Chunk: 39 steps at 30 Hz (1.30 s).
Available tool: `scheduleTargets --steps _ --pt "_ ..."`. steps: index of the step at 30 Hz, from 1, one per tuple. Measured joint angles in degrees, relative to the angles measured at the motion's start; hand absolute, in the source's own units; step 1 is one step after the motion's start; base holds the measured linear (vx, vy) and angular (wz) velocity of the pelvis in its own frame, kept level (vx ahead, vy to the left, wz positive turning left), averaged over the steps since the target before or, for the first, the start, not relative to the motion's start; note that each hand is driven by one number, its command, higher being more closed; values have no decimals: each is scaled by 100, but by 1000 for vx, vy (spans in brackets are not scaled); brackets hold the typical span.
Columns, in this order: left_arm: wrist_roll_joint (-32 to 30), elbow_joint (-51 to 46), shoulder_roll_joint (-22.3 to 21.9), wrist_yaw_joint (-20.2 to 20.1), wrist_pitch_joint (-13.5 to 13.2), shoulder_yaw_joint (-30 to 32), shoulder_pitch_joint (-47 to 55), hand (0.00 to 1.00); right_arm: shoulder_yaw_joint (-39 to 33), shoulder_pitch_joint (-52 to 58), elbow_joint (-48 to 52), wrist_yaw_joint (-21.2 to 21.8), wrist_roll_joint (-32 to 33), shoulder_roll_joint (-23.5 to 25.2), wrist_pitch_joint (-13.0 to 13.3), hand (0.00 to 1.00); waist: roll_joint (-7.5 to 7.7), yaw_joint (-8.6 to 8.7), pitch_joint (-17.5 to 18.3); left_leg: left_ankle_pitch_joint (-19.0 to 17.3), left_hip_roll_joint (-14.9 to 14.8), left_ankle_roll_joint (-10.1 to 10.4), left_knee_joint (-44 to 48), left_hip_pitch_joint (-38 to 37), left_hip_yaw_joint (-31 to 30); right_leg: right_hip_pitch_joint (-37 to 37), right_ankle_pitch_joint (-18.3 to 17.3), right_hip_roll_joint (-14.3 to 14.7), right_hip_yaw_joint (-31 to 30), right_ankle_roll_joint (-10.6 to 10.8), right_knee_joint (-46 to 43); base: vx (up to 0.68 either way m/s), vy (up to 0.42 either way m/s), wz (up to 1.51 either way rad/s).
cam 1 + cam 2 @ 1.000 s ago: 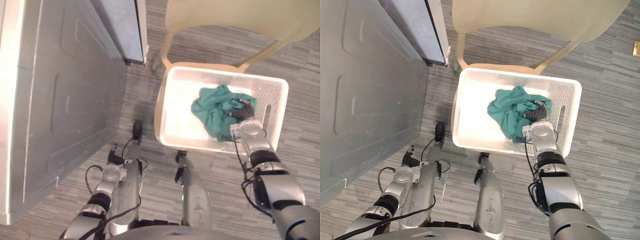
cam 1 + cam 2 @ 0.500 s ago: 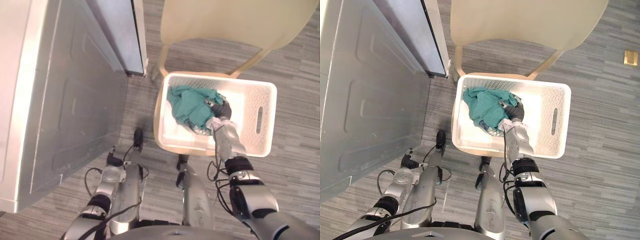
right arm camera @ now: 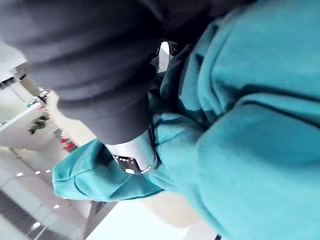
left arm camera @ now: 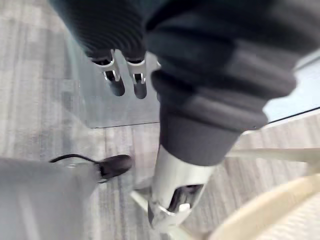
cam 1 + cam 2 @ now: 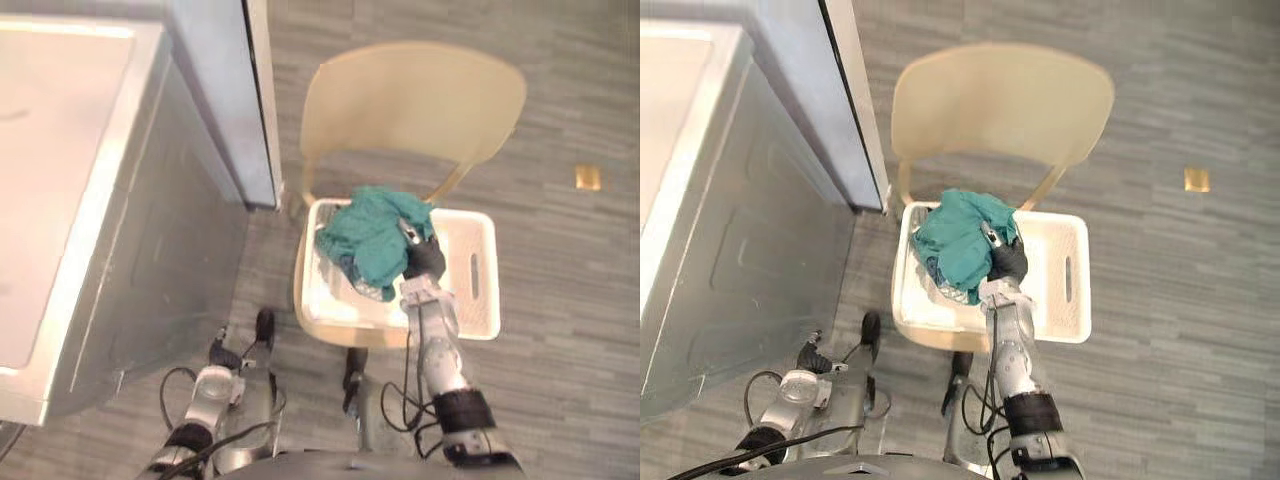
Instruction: Pick up the laundry basket with both hands and put the clothes into the washing machine.
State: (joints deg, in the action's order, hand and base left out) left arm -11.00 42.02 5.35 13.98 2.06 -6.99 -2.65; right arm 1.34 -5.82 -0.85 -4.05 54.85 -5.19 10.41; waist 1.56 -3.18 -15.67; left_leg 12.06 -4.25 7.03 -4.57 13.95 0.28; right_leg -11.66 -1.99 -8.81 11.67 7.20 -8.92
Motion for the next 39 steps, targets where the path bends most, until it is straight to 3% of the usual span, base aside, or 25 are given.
scheduleTargets --steps 8,15,26,39 --pt "201 -2496 -105 -95 -241 -504 279 0 -430 493 974 -32 -1 105 175 100 8 98 783 -122 37 -40 0 -412 121 485 -10 -1 -45 35 215 84 -16 -3" --pt "325 -3276 -142 -91 -280 -1025 -43 0 -546 466 1135 -274 -4 120 236 100 -53 213 1239 -212 14 -73 -33 -734 325 763 60 32 -225 32 458 3 -3 -13" --pt "450 -3313 -214 -53 -330 -2016 -1505 0 -421 270 1565 -486 -11 -33 244 100 -135 455 1588 -228 -24 -75 -36 -902 595 904 342 112 -501 14 780 -36 7 -13" --pt "520 -1637 -677 -172 -300 -3215 -2631 0 88 269 1561 -497 2 -9 234 100 -132 653 1745 -244 -50 -50 -38 -904 707 863 434 96 -640 5 857 -23 2 -5"
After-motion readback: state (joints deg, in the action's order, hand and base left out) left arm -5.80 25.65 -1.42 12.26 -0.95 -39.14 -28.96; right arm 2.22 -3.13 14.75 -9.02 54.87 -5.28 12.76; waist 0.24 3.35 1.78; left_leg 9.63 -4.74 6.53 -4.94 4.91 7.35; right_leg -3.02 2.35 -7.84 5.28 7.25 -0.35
